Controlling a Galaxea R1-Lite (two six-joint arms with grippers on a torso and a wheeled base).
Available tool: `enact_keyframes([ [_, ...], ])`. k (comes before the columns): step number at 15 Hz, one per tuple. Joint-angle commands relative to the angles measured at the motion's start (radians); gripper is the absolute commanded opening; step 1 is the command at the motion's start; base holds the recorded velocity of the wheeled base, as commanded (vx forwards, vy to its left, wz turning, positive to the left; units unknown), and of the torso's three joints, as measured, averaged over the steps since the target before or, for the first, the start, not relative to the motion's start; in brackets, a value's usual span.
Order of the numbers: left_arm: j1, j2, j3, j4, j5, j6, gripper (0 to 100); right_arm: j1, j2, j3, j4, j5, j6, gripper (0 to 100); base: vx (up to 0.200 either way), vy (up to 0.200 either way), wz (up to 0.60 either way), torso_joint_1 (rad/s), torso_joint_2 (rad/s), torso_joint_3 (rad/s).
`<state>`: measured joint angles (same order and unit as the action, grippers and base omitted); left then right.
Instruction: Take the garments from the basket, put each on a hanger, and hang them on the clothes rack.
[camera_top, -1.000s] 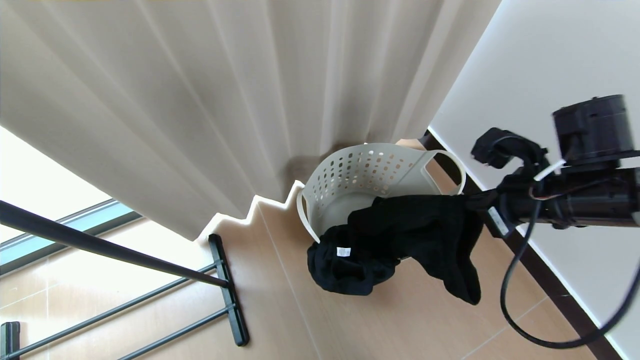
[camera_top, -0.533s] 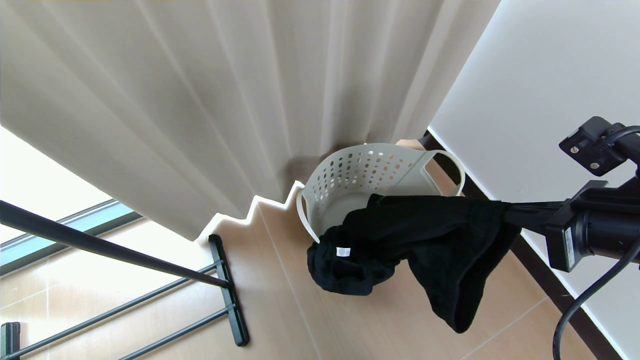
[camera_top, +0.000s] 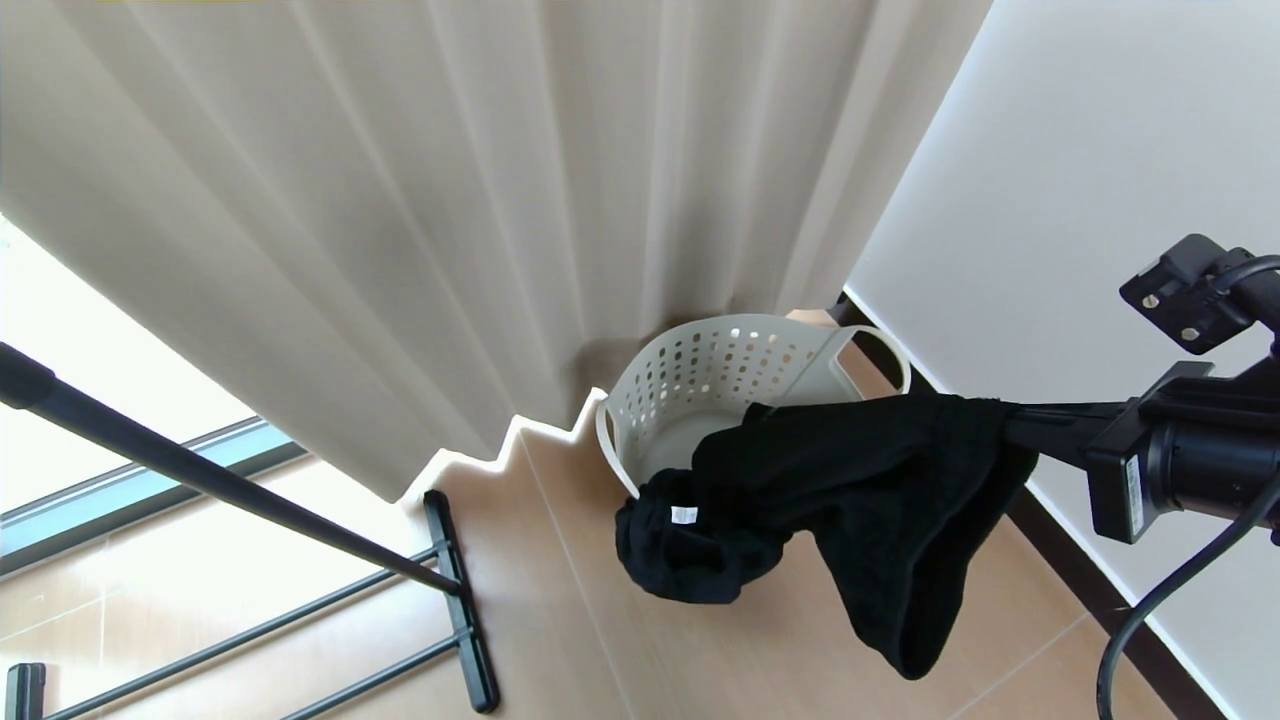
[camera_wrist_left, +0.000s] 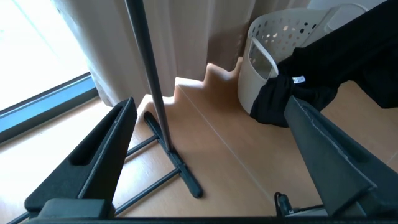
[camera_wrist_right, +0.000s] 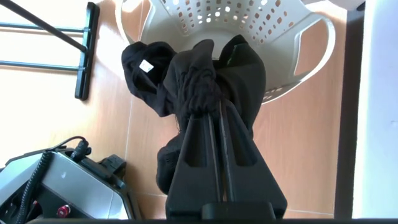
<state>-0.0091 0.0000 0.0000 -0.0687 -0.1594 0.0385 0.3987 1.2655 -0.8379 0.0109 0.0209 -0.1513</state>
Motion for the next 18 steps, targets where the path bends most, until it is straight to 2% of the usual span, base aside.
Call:
enact_keyframes([
  [1, 0.0, 0.0, 0.0, 0.0, 0.001, 0.0, 100, 0.0, 0.003, 0.005, 0.0, 0.001, -0.001, 0, 0.0, 0.0, 0.0, 0.002, 0.0, 0.198],
  [5, 0.0, 0.0, 0.0, 0.0, 0.001, 0.0, 100, 0.0, 0.012, 0.008, -0.002, 0.002, -0.001, 0, 0.0, 0.0, 0.0, 0.001, -0.01, 0.185],
  [13, 0.0, 0.0, 0.0, 0.0, 0.001, 0.0, 100, 0.0, 0.011, 0.01, -0.002, 0.001, -0.001, 0, 0.0, 0.0, 0.0, 0.082, -0.37, -0.089],
  [18, 0.0, 0.0, 0.0, 0.0, 0.001, 0.0, 100, 0.0, 0.009, 0.01, -0.002, 0.001, -0.001, 0, 0.0, 0.0, 0.0, 0.018, -0.07, 0.142],
])
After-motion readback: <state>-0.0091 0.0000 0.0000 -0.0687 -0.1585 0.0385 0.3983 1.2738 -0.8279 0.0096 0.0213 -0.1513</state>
